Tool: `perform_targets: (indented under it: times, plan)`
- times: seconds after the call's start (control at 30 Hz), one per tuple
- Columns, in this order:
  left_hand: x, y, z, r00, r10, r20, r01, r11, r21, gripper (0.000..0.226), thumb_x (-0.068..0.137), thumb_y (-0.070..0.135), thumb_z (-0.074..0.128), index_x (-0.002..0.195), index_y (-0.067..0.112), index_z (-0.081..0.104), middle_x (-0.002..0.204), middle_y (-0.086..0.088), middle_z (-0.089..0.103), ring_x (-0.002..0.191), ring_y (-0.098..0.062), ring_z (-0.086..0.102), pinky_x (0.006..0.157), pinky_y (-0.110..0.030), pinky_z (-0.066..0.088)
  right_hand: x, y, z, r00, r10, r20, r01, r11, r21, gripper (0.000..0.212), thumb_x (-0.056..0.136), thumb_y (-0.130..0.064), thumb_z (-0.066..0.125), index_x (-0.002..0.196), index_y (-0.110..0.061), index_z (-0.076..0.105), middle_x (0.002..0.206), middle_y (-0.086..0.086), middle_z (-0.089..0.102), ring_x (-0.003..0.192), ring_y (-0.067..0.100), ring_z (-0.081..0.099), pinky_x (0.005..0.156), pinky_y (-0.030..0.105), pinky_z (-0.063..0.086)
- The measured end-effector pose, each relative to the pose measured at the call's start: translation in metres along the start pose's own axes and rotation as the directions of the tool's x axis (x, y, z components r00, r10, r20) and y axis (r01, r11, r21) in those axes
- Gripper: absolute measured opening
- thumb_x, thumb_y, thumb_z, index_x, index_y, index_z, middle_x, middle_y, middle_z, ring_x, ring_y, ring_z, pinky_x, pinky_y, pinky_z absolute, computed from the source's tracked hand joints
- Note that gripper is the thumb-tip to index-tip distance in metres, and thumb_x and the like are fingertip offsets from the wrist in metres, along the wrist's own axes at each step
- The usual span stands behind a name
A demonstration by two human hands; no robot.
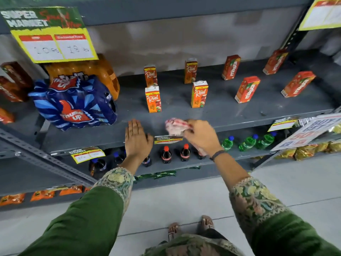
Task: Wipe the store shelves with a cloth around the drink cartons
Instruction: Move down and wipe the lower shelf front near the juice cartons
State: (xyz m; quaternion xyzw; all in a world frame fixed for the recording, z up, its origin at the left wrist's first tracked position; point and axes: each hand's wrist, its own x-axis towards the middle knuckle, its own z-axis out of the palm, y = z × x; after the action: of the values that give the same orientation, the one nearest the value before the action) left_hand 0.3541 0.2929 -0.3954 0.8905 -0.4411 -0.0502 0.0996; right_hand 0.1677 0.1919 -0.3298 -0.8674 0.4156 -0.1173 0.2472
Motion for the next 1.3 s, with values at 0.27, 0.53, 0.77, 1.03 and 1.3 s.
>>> perform_targets:
  times: [0.27, 0.53, 0.77, 1.03, 1.3]
  plan:
    - [0.017, 0.114, 0.02, 0.997, 0.062, 0.036, -0.061, 0.997, -0.039, 0.065, 0.097, 0.034, 0.027, 0.147, -0.004, 0.01, 0.158, -0.02, 0.006, 0.147, -0.029, 0.003, 0.121, -0.039, 0.002, 0.001, 0.146, -0.095, 0.743, 0.479, -0.467, -0.501, 0.861, 0.085, 0.021, 0.085, -0.013, 0.053, 0.1, -0.002, 0.063, 0.097, 0.028, 0.068, 0.091, 0.046, 0.064, 0.073, 0.049, 0.053]
    - [0.028, 0.169, 0.043, 0.993, -0.035, 0.113, 0.023, 0.994, 0.109, 0.066, 0.098, 0.036, 0.026, 0.147, -0.005, 0.007, 0.158, -0.021, 0.003, 0.147, -0.031, 0.002, 0.121, -0.043, 0.003, 0.027, 0.236, -0.137, 0.768, 0.556, -0.319, -0.608, 0.789, -0.088, 0.024, 0.086, -0.007, 0.053, 0.106, 0.004, 0.061, 0.111, 0.03, 0.064, 0.103, 0.046, 0.061, 0.086, 0.051, 0.051]
    - [0.029, 0.167, 0.048, 0.993, -0.041, 0.108, 0.027, 0.991, 0.132, 0.065, 0.099, 0.036, 0.024, 0.147, -0.004, 0.006, 0.158, -0.02, 0.003, 0.147, -0.031, 0.003, 0.121, -0.042, 0.005, 0.023, 0.172, -0.083, 0.966, 0.219, -0.139, -0.253, 0.916, -0.311, 0.021, 0.087, -0.003, 0.048, 0.097, -0.004, 0.066, 0.099, 0.017, 0.072, 0.09, 0.033, 0.069, 0.073, 0.033, 0.052]
    - [0.032, 0.166, 0.048, 0.987, -0.047, 0.152, 0.026, 0.99, 0.137, 0.065, 0.099, 0.037, 0.02, 0.148, -0.001, 0.0, 0.159, -0.017, -0.002, 0.147, -0.028, -0.002, 0.121, -0.04, 0.001, 0.037, 0.137, -0.079, 0.984, -0.026, -0.176, -0.02, 0.968, -0.251, 0.019, 0.086, -0.019, 0.053, 0.101, -0.011, 0.063, 0.095, 0.015, 0.071, 0.087, 0.037, 0.067, 0.066, 0.035, 0.051]
    - [0.035, 0.164, 0.047, 0.982, -0.044, 0.183, 0.02, 0.991, 0.134, 0.065, 0.099, 0.038, 0.019, 0.148, -0.001, -0.001, 0.159, -0.017, -0.004, 0.147, -0.028, -0.004, 0.121, -0.041, 0.0, 0.051, 0.148, -0.078, 0.955, -0.103, 0.28, 0.198, 0.921, -0.336, 0.048, 0.092, -0.004, 0.042, 0.138, -0.017, 0.046, 0.128, 0.02, 0.06, 0.114, 0.039, 0.057, 0.094, 0.043, 0.05]
